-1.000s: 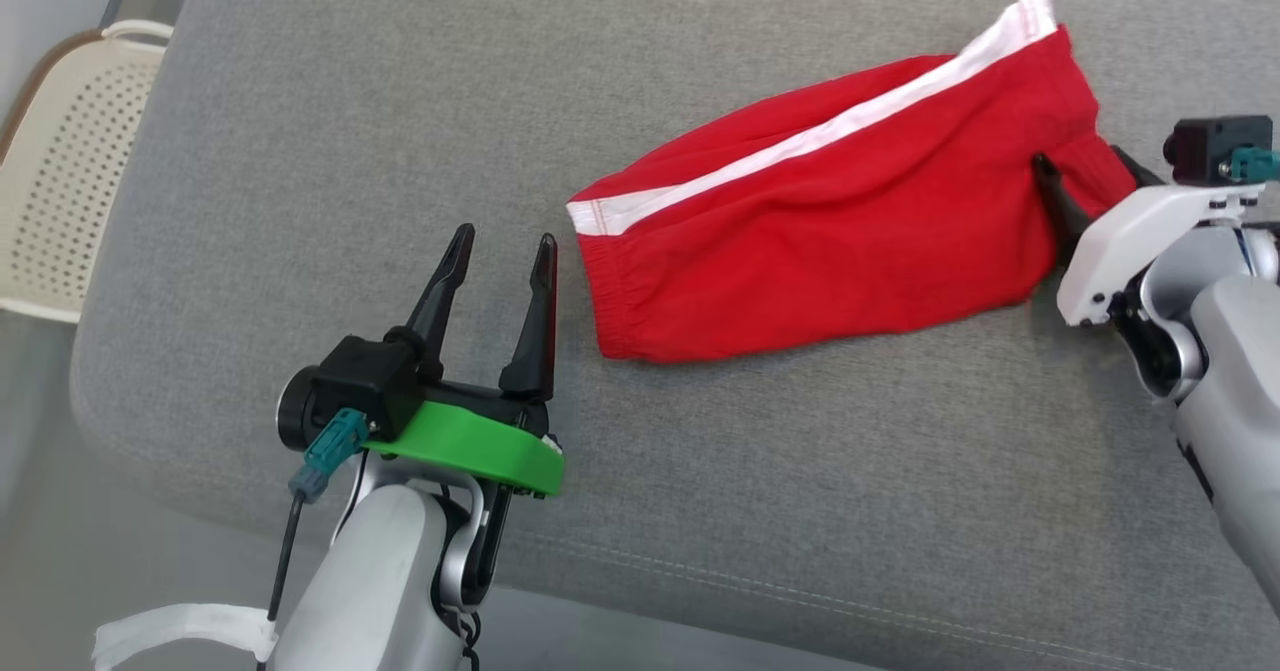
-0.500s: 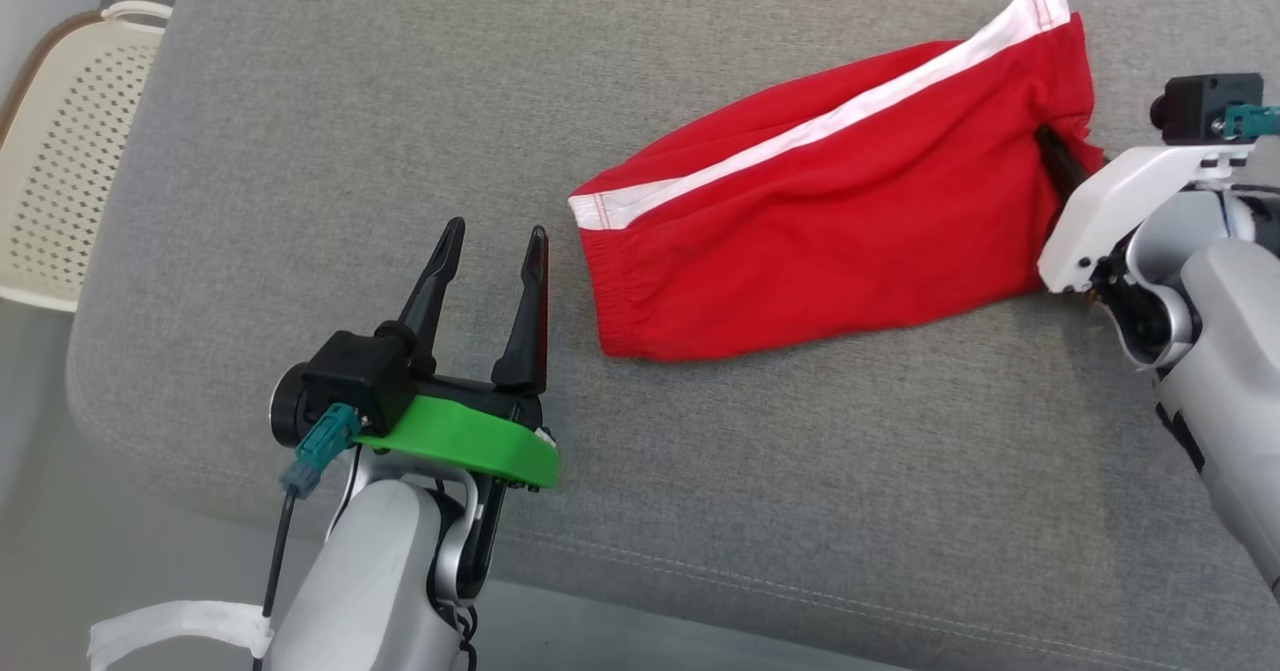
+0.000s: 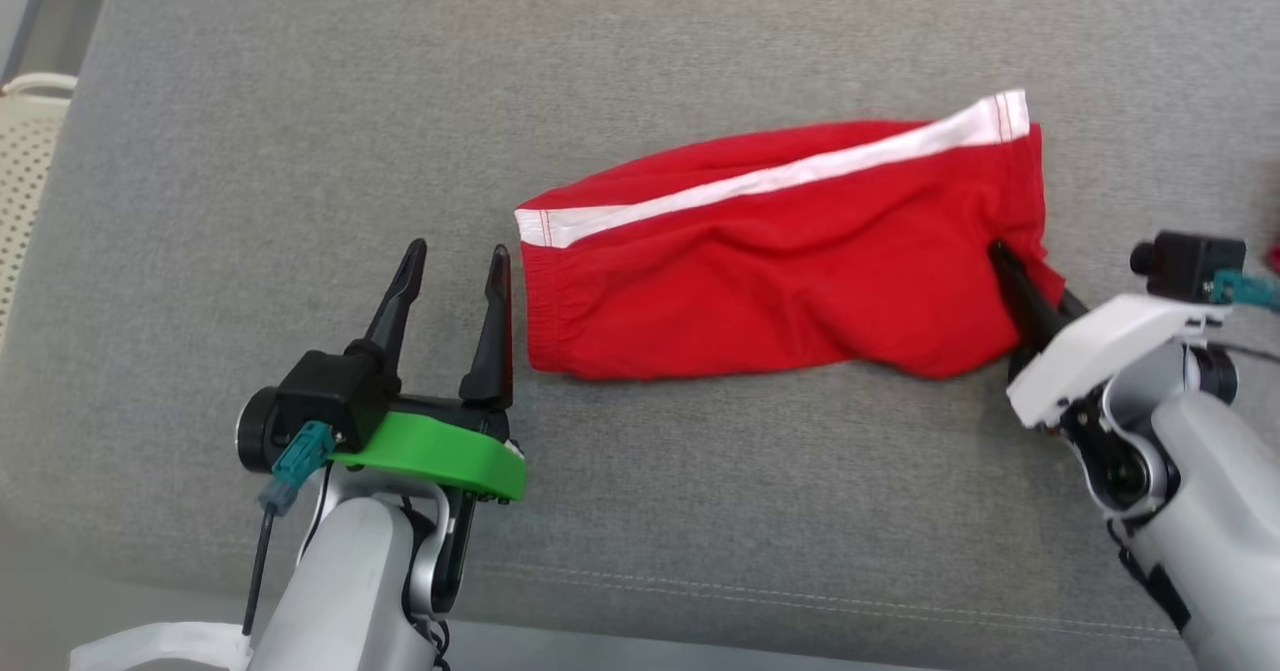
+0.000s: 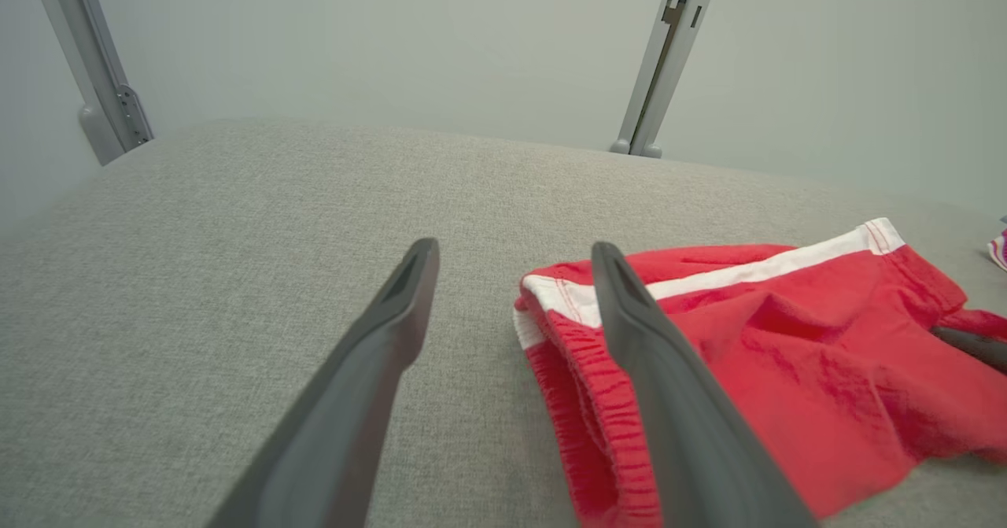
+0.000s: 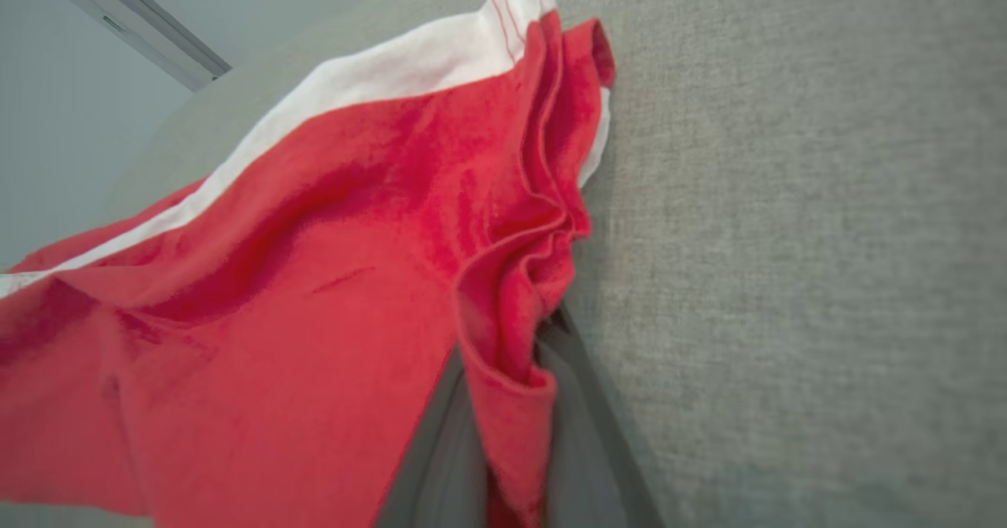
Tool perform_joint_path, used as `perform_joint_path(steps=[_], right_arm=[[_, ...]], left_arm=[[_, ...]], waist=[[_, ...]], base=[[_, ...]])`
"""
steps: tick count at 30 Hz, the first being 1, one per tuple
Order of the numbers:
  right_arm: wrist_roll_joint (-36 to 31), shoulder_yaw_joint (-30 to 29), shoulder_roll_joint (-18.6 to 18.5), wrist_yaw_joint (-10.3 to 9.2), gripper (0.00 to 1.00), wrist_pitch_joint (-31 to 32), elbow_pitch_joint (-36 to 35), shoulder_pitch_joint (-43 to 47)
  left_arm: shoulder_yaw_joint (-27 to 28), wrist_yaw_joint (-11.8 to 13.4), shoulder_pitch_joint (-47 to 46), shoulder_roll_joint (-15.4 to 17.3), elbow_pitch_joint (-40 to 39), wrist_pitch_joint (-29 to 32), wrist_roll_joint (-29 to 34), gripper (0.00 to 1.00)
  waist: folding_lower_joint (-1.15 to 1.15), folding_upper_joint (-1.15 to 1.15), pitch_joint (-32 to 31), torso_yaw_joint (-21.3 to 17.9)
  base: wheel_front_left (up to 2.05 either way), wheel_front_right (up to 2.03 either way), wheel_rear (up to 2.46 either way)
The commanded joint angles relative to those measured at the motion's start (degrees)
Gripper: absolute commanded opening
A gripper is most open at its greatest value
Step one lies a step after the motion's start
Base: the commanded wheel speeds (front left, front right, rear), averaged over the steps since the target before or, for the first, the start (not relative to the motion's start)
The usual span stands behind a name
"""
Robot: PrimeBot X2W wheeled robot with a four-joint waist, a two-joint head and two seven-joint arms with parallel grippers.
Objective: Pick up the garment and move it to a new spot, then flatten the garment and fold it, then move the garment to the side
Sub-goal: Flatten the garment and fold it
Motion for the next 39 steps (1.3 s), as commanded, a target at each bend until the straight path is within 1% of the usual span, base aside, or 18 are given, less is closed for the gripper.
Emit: perform_joint_path(steps=[1, 4, 8, 11, 12, 17, 22, 25, 29, 35, 36, 37, 39], right_arm=[[0.4, -0.6, 0.1, -0.11, 0.0, -0.4, -0.6, 2.4], [0.4, -3.1, 0.9, -0.1, 0.0, -1.2, -4.0, 7.2], [-1.6, -7.5, 2.2, -0.1, 0.0, -2.5, -7.5, 12.9], [-3.7, -10.8, 3.3, -0.1, 0.0, -2.7, -8.2, 15.7], [-3.7, -11.8, 4.1, -0.1, 0.0, -2.7, -8.3, 16.1], [-7.8, -15.7, 5.6, -0.07, 0.0, -2.7, -7.5, 17.1], [-10.0, -16.8, 7.4, -0.07, 0.0, -2.6, -7.4, 16.0], [-11.5, -16.3, 8.4, -0.07, 0.0, -3.5, -9.4, 15.3], [-13.8, -13.7, 10.1, -0.07, 0.0, -4.1, -15.2, 15.1], [-16.9, -7.0, 14.0, -0.06, 0.0, -2.3, -23.6, 14.1], [-17.1, -5.5, 14.6, -0.07, 0.0, -1.9, -24.5, 13.8], [-17.1, -5.5, 14.6, -0.07, 0.0, -1.9, -24.5, 13.8], [-16.6, -2.5, 16.1, -0.07, 0.0, -1.3, -24.9, 12.9]], left_arm=[[0.2, 0.0, 0.7, 0.6, 0.2, -0.3, 0.6, 1.0], [0.5, 0.1, 1.3, 0.8, 0.4, -0.3, 0.9, 1.0], [1.0, 0.3, 2.4, 1.2, 0.5, -0.3, 0.8, 1.0], [1.1, 0.6, 2.9, 1.7, 0.4, -0.2, 0.7, 1.0], [1.2, 0.7, 3.1, 1.9, 0.4, -0.2, 0.7, 1.0], [1.2, 1.0, 3.3, 2.4, -0.1, 0.6, 0.3, 1.0], [1.5, 1.6, 3.7, 3.1, -0.9, 1.1, -0.1, 1.0], [1.6, 1.8, 4.2, 3.6, -1.4, 1.4, 0.0, 1.0], [1.6, 2.2, 4.4, 3.9, -2.1, 1.9, -0.2, 1.0], [1.2, 2.3, 4.1, 4.0, -3.1, 2.4, -0.5, 1.0], [1.1, 2.3, 3.9, 4.0, -3.1, 2.5, -0.3, 1.0], [1.1, 2.3, 3.9, 4.0, -3.1, 2.5, -0.3, 1.0], [1.0, 2.3, 3.6, 4.0, -3.2, 2.5, -0.4, 1.0]], waist=[[0.0, 0.0, -1.5, -1.9], [0.0, 0.0, -2.5, -3.2], [0.0, 0.0, -3.9, -4.8], [0.0, 0.0, -4.5, -6.0], [0.0, 0.0, -4.7, -6.3], [0.0, 0.0, -5.4, -7.1], [0.0, 0.0, -6.0, -8.2], [0.0, 0.0, -6.3, -8.6], [0.0, 0.0, -6.5, -9.1], [0.0, 0.0, -6.2, -9.1], [0.0, 0.0, -6.1, -9.0], [0.0, 0.0, -6.1, -9.0], [0.0, 0.0, -5.9, -8.9]], base=[[0.0, 0.0, 0.0], [0.0, 0.0, 0.0], [0.0, 0.0, 0.0], [0.0, 0.0, 0.0], [0.0, 0.0, 0.0], [0.0, 0.0, 0.0], [0.0, 0.0, 0.0], [0.0, 0.0, 0.0], [0.0, 0.0, 0.0], [0.0, 0.0, 0.0], [0.0, 0.0, 0.0], [0.0, 0.0, 0.0], [0.0, 0.0, 0.0]])
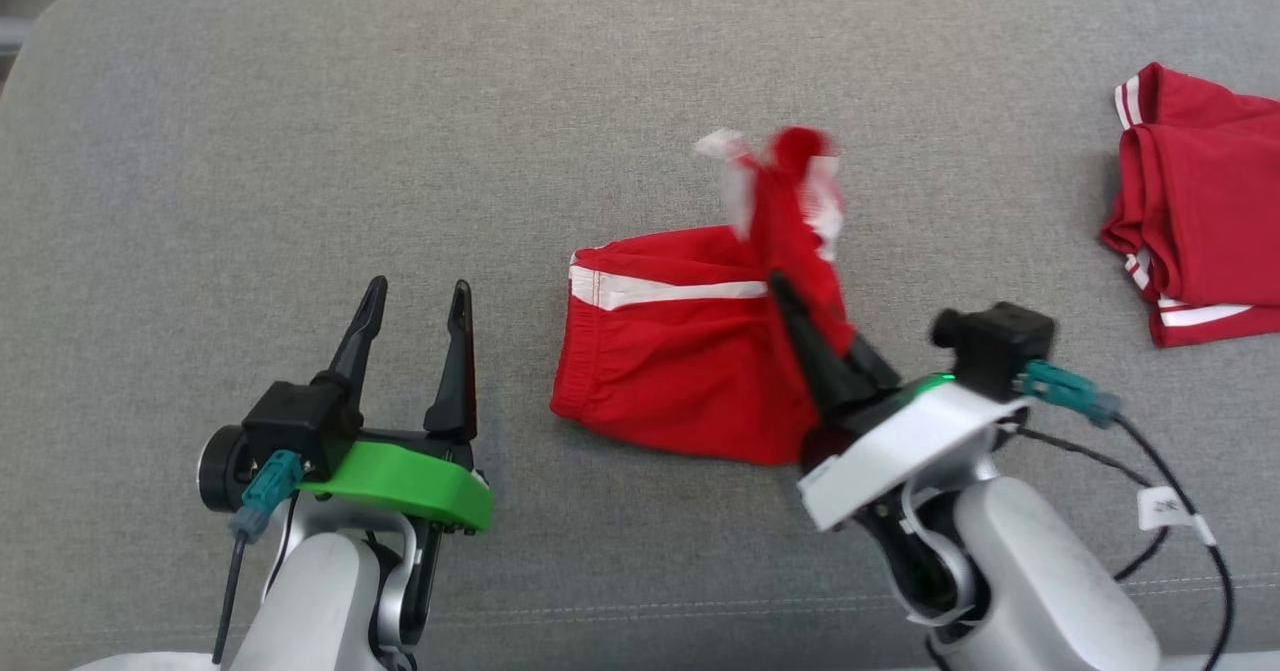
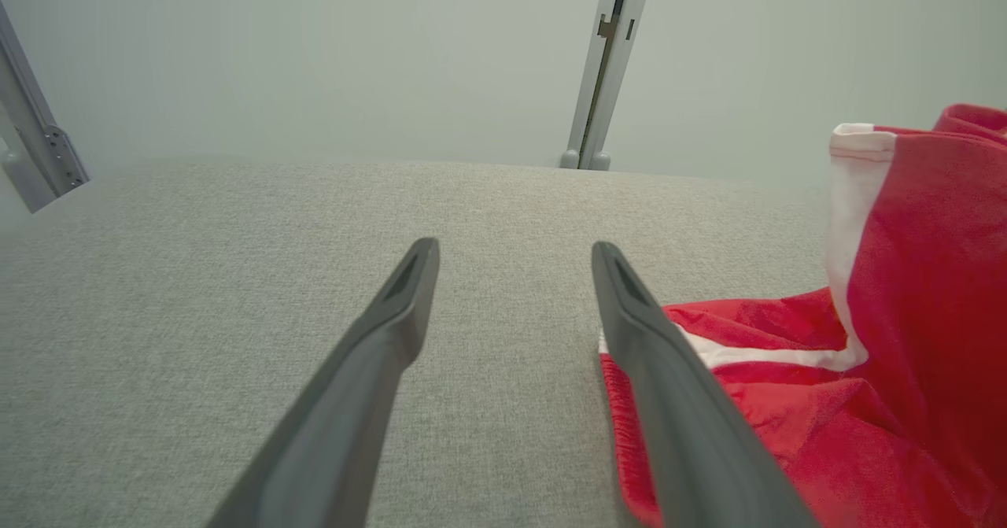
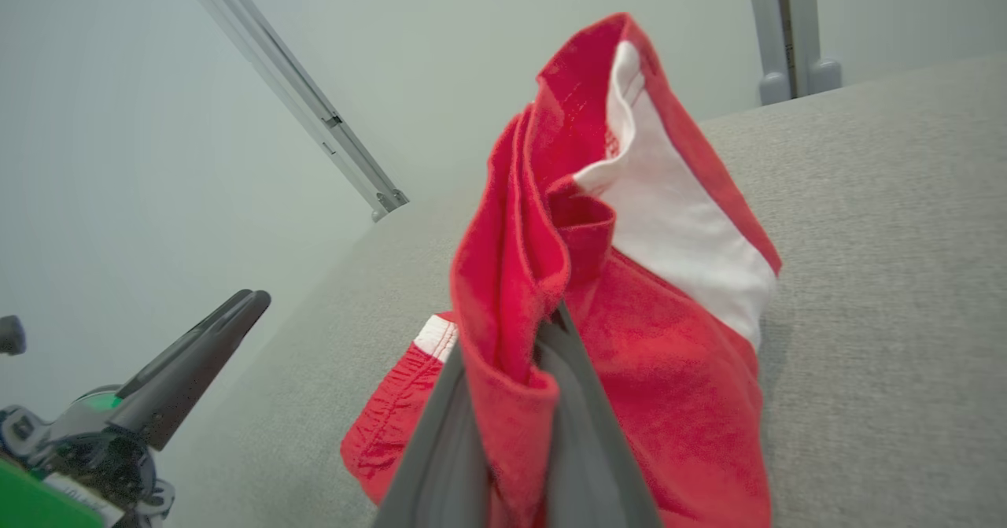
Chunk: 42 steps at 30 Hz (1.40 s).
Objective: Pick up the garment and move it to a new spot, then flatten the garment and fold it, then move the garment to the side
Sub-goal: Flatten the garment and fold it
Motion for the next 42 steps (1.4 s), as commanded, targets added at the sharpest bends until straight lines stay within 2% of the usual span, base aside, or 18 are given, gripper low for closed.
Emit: perform_joint_path(steps=[1, 5, 14, 15, 16, 17, 24, 28, 32, 39, 40, 42], right_arm=[[0.3, 3.6, 1.1, -0.01, 0.0, 0.4, 0.7, -1.9], [0.3, 9.7, 2.3, -0.01, 0.0, -0.5, 6.6, -6.0], [3.8, 16.5, 3.2, 0.0, 0.0, -3.4, 16.8, -11.7], [4.4, 17.2, 3.3, 0.0, 0.14, -3.8, 17.6, -12.2], [5.5, 18.0, 3.4, 0.0, 0.39, -3.9, 18.4, -12.4], [6.0, 18.9, 3.4, 0.0, 1.0, -3.9, 19.0, -12.6], [12.1, 24.1, 3.5, 0.0, 1.0, -6.2, 17.4, -13.0], [13.7, 23.8, 1.9, 0.0, 1.0, -8.9, 13.0, -12.6], [9.2, 18.2, -1.7, -0.01, 1.0, -10.6, 10.2, -10.1], [-1.5, 1.6, -3.9, 0.0, 1.0, -11.0, 5.7, -2.7], [-1.5, 1.6, -3.9, 0.0, 1.0, -11.0, 5.7, -2.7], [-5.4, -2.6, -4.0, 0.0, 1.0, -11.0, 3.9, -0.5]], left_arm=[[-0.3, -0.1, -0.8, 0.2, -0.1, 0.2, -0.1, 1.0], [-1.1, -0.4, -1.4, -0.2, 0.3, -0.1, -0.3, 1.0], [-1.6, -0.5, -2.0, -0.6, 1.2, -0.8, -0.5, 1.0], [-1.7, -0.5, -2.1, -0.6, 1.3, -0.8, -0.5, 1.0], [-1.8, -0.5, -2.2, -0.7, 1.4, -0.9, -0.5, 1.0], [-1.9, -0.4, -2.2, -0.7, 1.6, -0.9, -0.6, 1.0], [-1.9, 0.0, -2.2, -0.7, 1.9, -1.3, -0.8, 1.0], [-1.8, 0.1, -2.1, -0.5, 2.1, -1.6, -0.9, 1.0], [-1.3, 0.6, -1.4, 0.4, 2.0, -1.7, -0.6, 1.0], [-0.4, 1.6, 0.5, 2.3, 1.0, -2.2, 0.3, 1.0], [-0.4, 1.6, 0.5, 2.3, 1.0, -2.2, 0.3, 1.0], [-0.1, 1.7, 1.1, 2.8, 0.4, -2.1, 0.6, 1.0]], waist=[[0.0, 0.0, 0.3, 0.6], [0.0, 0.0, 0.8, 2.4], [0.0, 0.0, 1.8, 4.7], [0.0, 0.0, 1.9, 4.8], [0.0, 0.0, 1.9, 4.9], [0.0, 0.0, 1.9, 5.0], [0.0, 0.0, 1.7, 4.6], [0.0, 0.0, 0.9, 3.8], [0.0, 0.0, -0.5, 2.8], [0.0, 0.0, -3.5, 1.6], [0.0, 0.0, -3.5, 1.6], [0.0, 0.0, -4.2, 1.4]], base=[[0.0, 0.0, 0.0], [0.0, 0.0, 0.0], [0.0, 0.0, 0.0], [0.0, 0.0, 0.0], [0.0, 0.0, 0.0], [0.0, 0.0, 0.0], [0.0, 0.0, 0.0], [0.0, 0.0, 0.0], [0.0, 0.0, 0.0], [0.0, 0.0, 0.0], [0.0, 0.0, 0.0], [0.0, 0.0, 0.0]])
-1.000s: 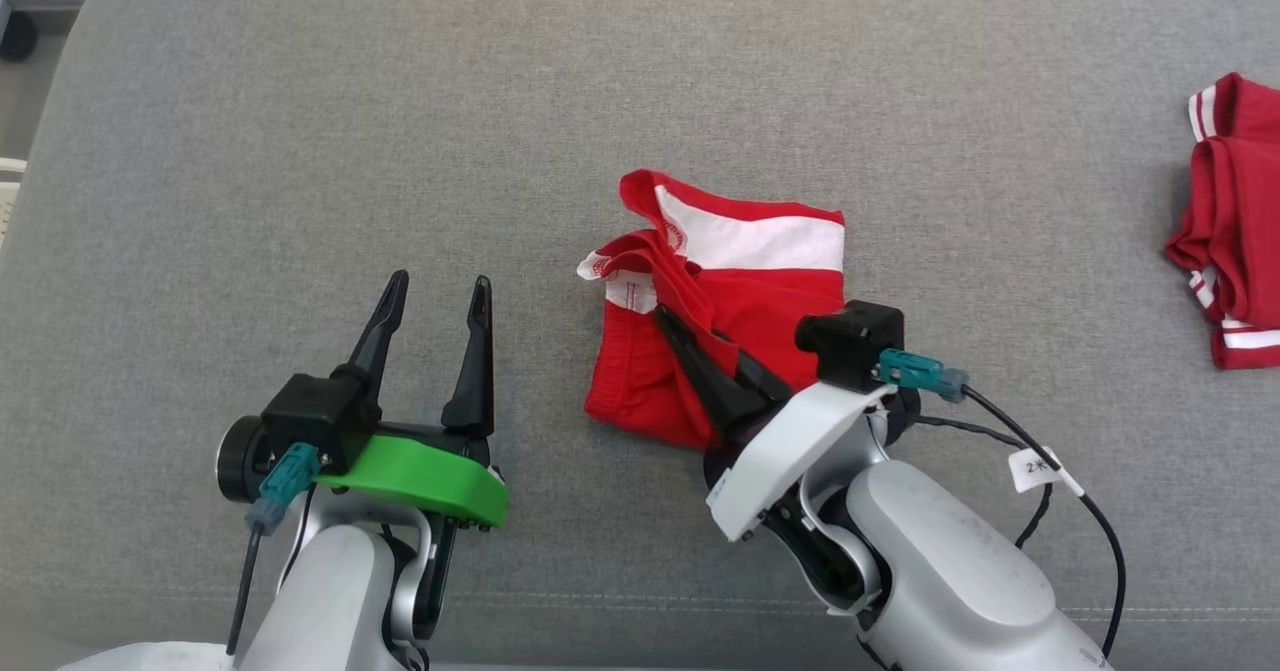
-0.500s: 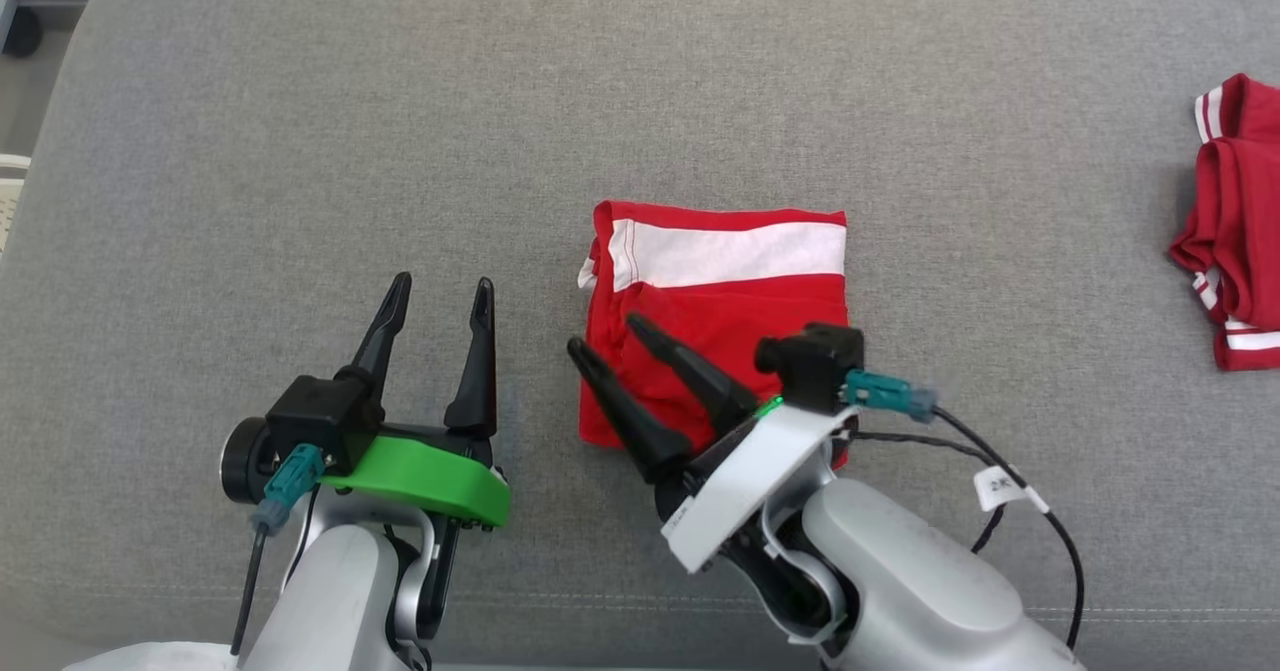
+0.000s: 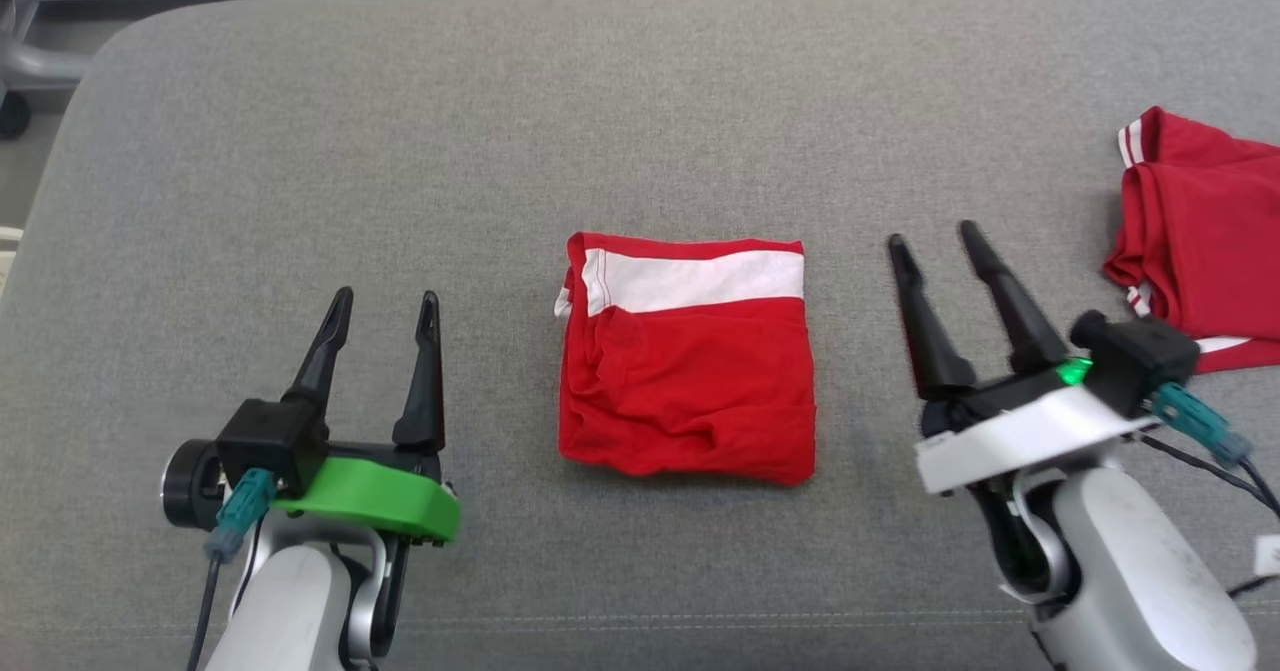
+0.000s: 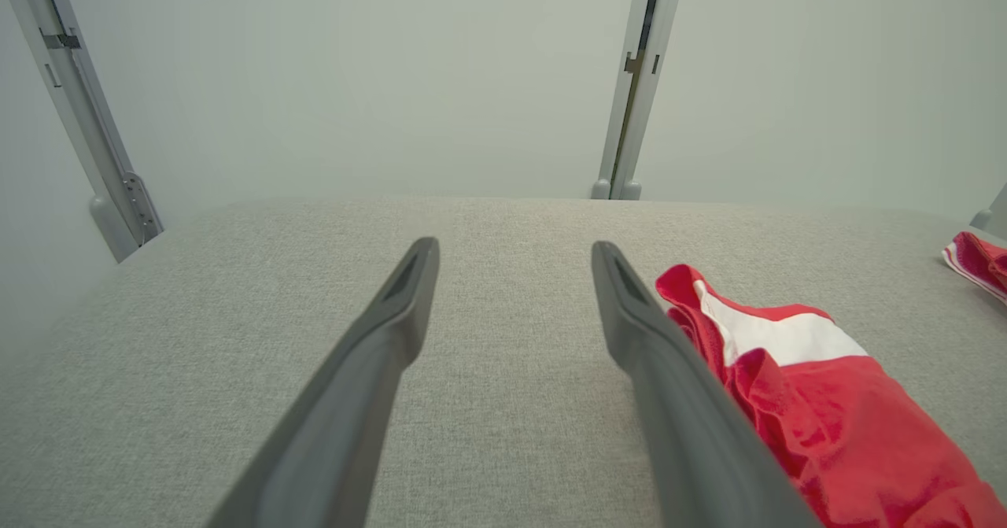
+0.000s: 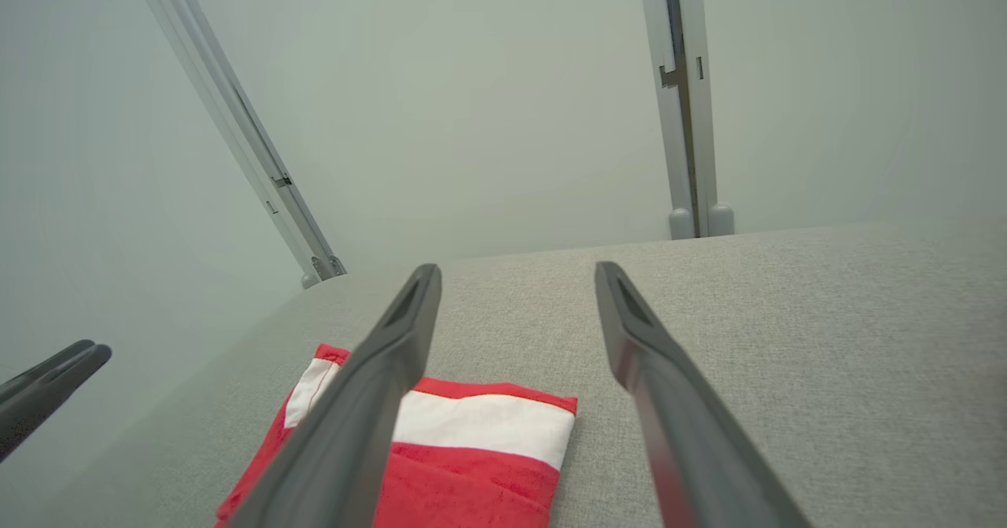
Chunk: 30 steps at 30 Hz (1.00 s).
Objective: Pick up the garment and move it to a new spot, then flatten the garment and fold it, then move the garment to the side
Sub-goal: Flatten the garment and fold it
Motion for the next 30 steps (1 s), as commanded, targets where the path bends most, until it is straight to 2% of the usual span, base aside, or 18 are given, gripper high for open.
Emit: perform_joint_path(steps=[1, 5, 10, 18, 30], right_arm=[[-1.4, -1.3, -0.1, 0.01, 1.0, -0.1, -0.9, 1.4], [-7.1, -7.0, 0.2, 0.01, 1.0, -0.1, -3.8, 5.5], [-10.5, -10.1, 0.9, 0.01, 1.0, -0.2, -4.8, 10.1], [-13.0, -12.5, 2.1, 0.0, 1.0, 0.7, -4.9, 16.8], [-13.1, -13.4, 3.2, 0.0, 1.0, 3.2, -6.9, 19.0]], left_arm=[[0.3, 0.3, 1.0, 0.7, -0.4, -0.1, 0.8, 1.0], [0.9, 1.5, 2.5, 2.0, -2.3, -0.2, 1.6, 1.0], [0.7, 2.5, 5.1, 2.8, -4.8, -0.3, 2.3, 1.0], [-0.2, 3.1, 10.0, 3.0, -6.2, 1.3, 1.1, 1.0], [-0.6, 4.0, 10.9, 3.5, -7.2, 2.8, 0.8, 1.0]], waist=[[0.0, 0.0, -1.1, -0.6], [0.0, 0.0, -2.6, -1.1], [0.0, 0.0, -4.9, -1.4], [0.0, 0.0, -9.2, -1.7], [0.0, 0.0, -9.7, -1.7]], base=[[0.0, 0.0, 0.0], [0.0, 0.0, 0.0], [0.0, 0.0, 0.0], [0.0, 0.0, 0.0], [0.0, 0.0, 0.0]])
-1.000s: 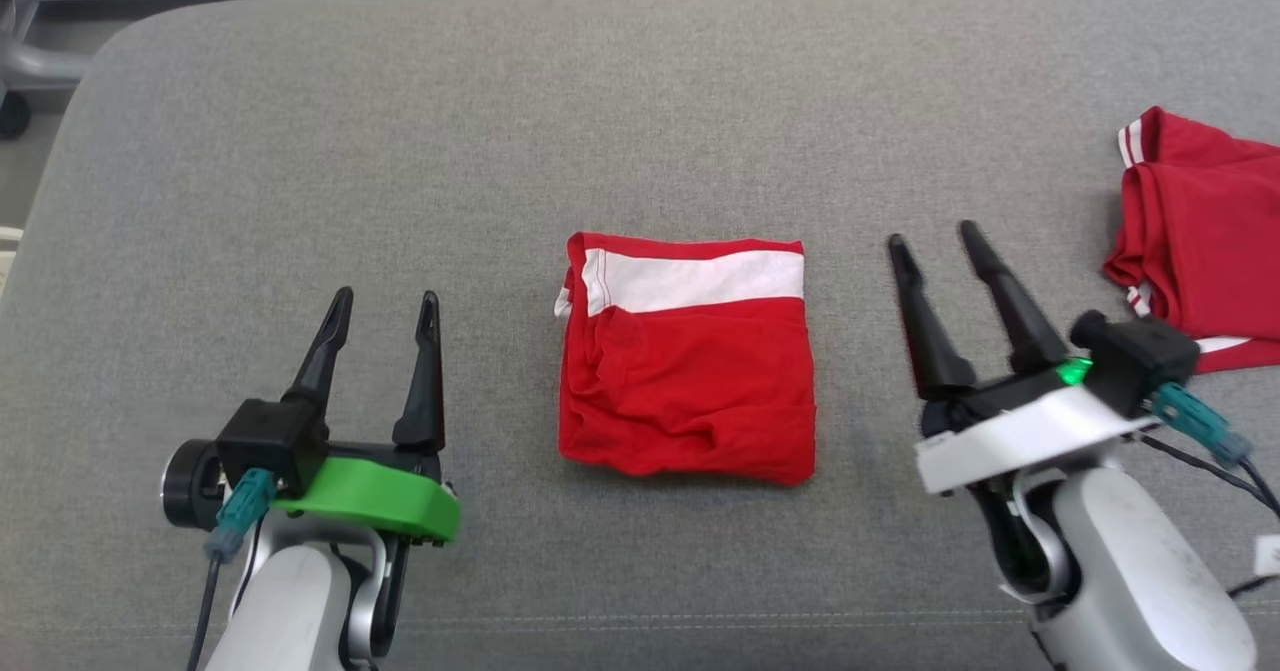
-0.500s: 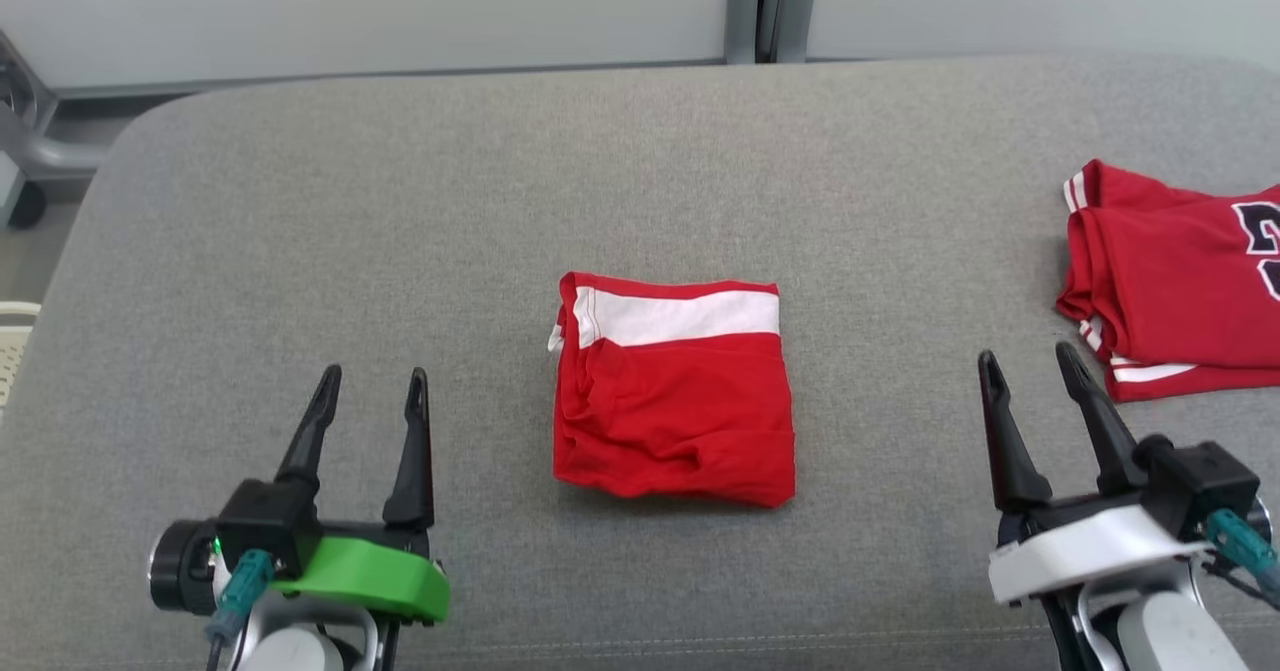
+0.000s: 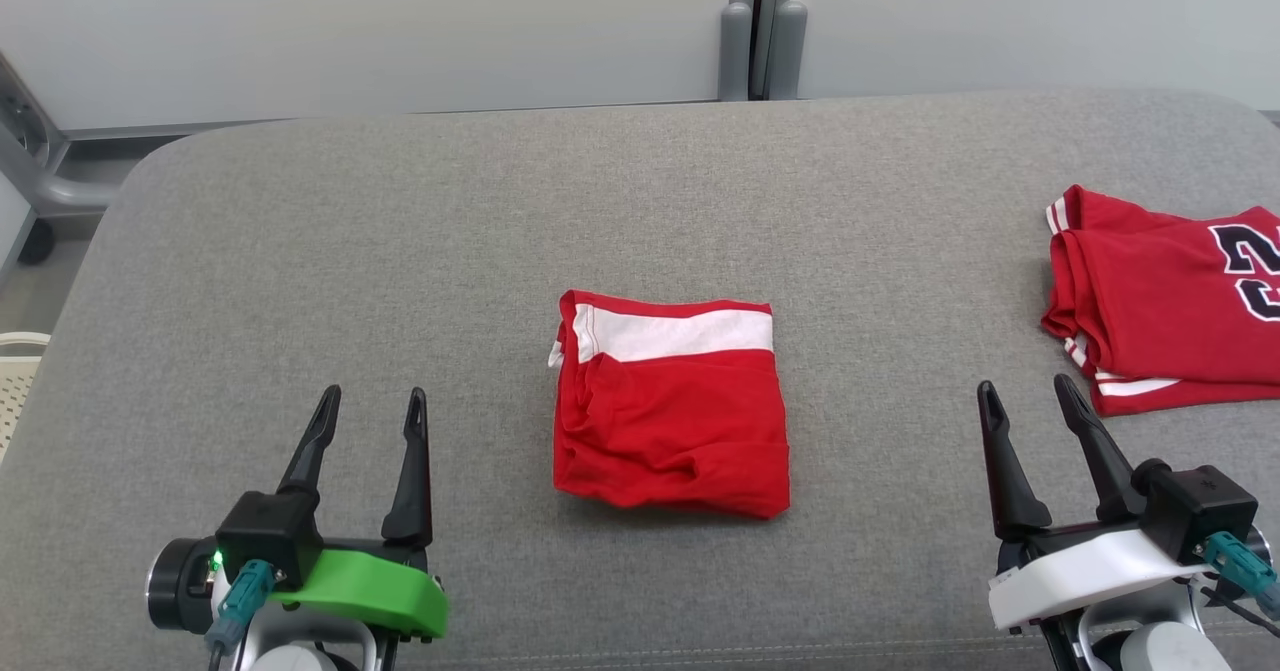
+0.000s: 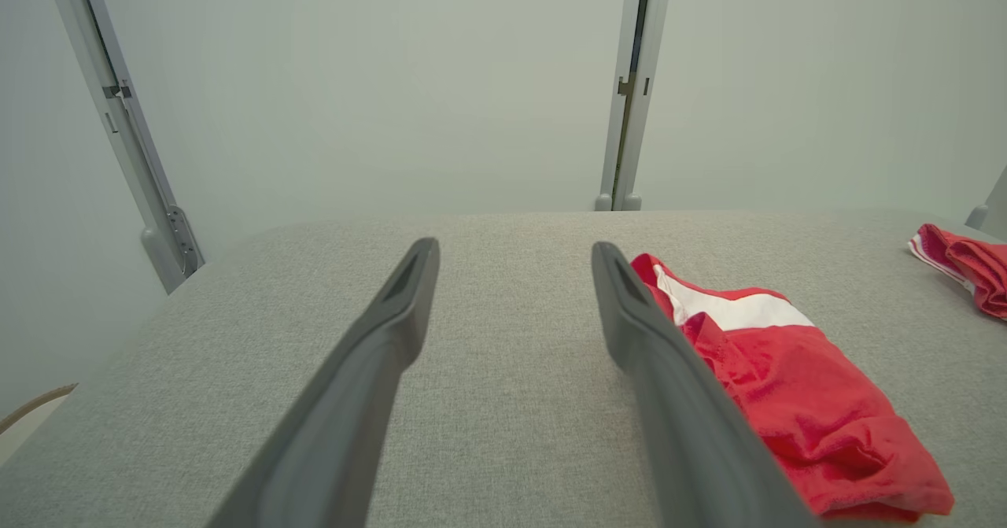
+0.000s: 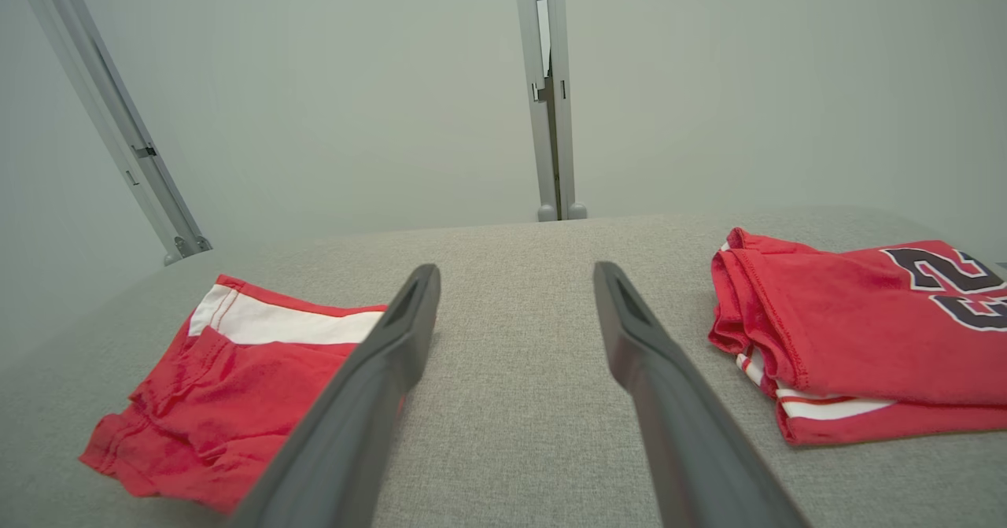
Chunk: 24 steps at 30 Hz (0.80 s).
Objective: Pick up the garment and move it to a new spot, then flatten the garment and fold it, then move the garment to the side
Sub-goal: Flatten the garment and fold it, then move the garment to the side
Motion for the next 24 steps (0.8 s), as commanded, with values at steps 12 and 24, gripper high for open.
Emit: perform_joint_path(steps=[12, 24], right_arm=[[-0.9, -1.0, 0.1, -0.01, 1.0, 1.1, -0.7, 0.6], [-0.7, 0.2, -3.6, -0.01, 1.0, 6.4, 2.3, -3.7]], left_arm=[[-0.7, 0.4, -1.4, -0.1, -0.2, -0.1, -0.5, 1.0], [-3.3, -1.3, -5.6, -2.5, 0.3, -1.3, -0.3, 1.0]], waist=[[0.0, 0.0, 0.3, 1.2], [0.0, 0.0, 4.7, 8.6]], base=[[0.0, 0.0, 0.0], [0.0, 0.0, 0.0]])
